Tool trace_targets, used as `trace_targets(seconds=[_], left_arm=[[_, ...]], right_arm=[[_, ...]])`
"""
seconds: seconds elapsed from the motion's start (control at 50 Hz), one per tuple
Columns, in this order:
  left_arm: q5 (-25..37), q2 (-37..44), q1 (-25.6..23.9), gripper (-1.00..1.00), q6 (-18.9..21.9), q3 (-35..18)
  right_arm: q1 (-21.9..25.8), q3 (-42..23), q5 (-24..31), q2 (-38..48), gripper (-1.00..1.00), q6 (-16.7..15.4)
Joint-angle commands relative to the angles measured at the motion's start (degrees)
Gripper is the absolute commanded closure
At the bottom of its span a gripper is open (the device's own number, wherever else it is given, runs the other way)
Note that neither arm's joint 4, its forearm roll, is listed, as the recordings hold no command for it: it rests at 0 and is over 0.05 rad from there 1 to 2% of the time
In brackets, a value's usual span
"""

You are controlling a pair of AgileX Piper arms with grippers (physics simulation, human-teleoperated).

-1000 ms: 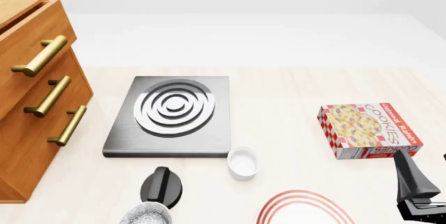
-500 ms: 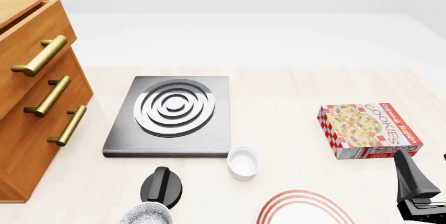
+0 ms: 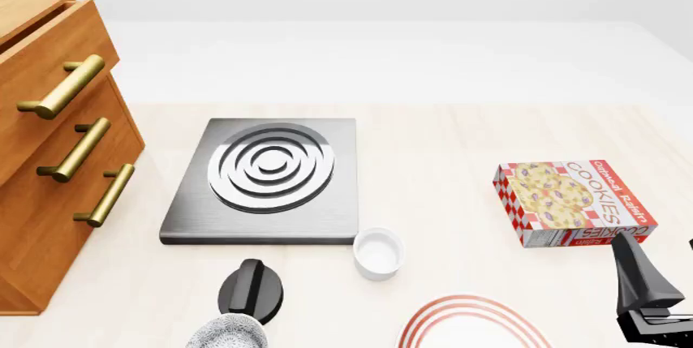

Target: Pick the akita bowl on the wooden cabinet and place it on the plate.

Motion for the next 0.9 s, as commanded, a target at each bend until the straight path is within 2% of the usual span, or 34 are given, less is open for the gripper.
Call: trace_targets(seconds=[0.02,0.16,0.48,0.78,0.9], left_arm=[[0.57,-0.52,-4.82,1.0,-1.16,-0.39],[0.38,-0.65,-6.72,1.0,-1.53,-0.06],[-1.77,-1.36,-14.12,1.0,-4.17,4.24],[-2.73,-1.87,-18.39,1.0,-7.06,5.8],[-3.74,-2.1,-19.77,1.0,-8.32,8.35]], right_arm=[[0.01,0.0,0.0,0.0,-1.0,0.0],[0.01,0.0,0.01,0.01,-1.0,0.0],[0.01,0.0,0.0,0.0,-1.0,-0.01],[-0.01,0.0,0.0,0.0,-1.0,0.0],[0.0,0.0,0.0,0.0,-1.0,-0.01]])
